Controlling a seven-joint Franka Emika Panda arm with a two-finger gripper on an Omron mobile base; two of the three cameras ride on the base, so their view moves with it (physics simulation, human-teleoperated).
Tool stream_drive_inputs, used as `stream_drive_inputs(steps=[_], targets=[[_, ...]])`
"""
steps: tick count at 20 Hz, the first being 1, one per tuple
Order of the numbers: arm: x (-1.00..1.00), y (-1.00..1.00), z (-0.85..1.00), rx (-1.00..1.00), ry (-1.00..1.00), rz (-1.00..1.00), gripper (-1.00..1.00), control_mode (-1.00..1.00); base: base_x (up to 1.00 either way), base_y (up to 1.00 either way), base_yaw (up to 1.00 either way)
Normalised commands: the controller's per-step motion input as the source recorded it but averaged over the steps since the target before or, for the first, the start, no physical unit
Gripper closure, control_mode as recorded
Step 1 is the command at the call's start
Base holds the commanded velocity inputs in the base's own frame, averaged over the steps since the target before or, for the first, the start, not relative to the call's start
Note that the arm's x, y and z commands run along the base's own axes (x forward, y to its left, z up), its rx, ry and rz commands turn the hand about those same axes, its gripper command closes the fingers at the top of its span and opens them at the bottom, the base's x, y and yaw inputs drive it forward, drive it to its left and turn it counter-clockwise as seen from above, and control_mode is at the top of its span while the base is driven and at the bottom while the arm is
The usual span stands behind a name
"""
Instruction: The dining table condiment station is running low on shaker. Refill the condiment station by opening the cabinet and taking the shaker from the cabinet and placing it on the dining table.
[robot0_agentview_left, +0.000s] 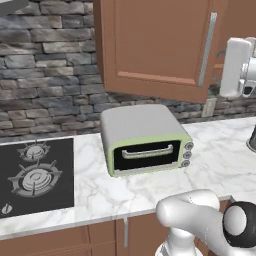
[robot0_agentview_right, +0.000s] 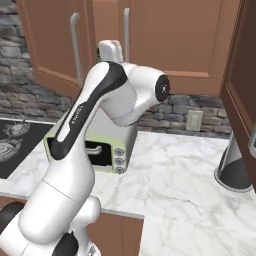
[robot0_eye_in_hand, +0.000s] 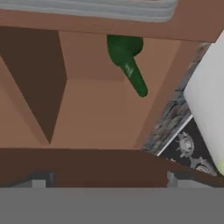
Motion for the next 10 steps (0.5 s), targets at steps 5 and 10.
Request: stream_drive_inputs(steps=[5, 10], targets=[[-0.54, 1.0, -0.04, -0.03, 0.0, 0.56, -1.0, -1.0, 0.0, 0.0, 0.0], [-0.18, 1.0, -0.01, -0.04, 0.0, 0.59, -1.0, -1.0, 0.0, 0.0, 0.0]])
